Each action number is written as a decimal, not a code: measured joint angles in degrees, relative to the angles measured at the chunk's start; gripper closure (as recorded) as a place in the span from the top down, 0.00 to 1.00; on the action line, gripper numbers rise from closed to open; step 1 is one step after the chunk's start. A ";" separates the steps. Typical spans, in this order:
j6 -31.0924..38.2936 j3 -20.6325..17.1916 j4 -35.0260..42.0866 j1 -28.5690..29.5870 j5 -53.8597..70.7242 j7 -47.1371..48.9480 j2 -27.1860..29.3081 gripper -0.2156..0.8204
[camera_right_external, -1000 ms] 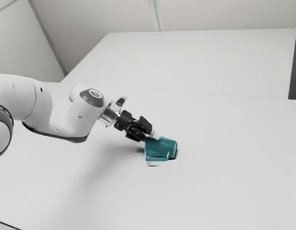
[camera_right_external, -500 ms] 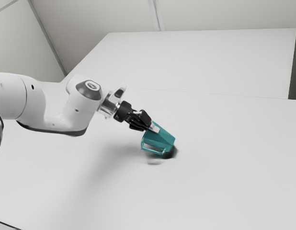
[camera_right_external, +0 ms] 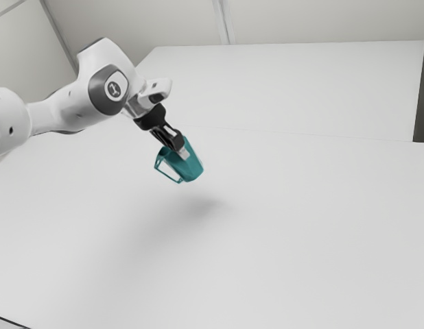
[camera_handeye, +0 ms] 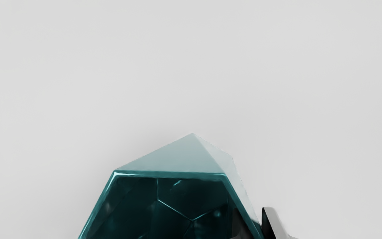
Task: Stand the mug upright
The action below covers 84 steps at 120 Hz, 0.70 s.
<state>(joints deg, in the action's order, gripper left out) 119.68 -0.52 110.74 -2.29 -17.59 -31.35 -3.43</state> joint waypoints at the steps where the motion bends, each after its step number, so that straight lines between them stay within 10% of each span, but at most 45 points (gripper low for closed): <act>1: -0.04 0.00 -0.13 -0.01 0.90 0.39 0.01 0.04; 84: 2.14 -0.64 -1.78 -1.17 22.46 25.65 -6.97 0.04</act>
<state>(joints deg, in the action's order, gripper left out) 121.82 -1.16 108.96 -3.47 4.87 -5.70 -10.39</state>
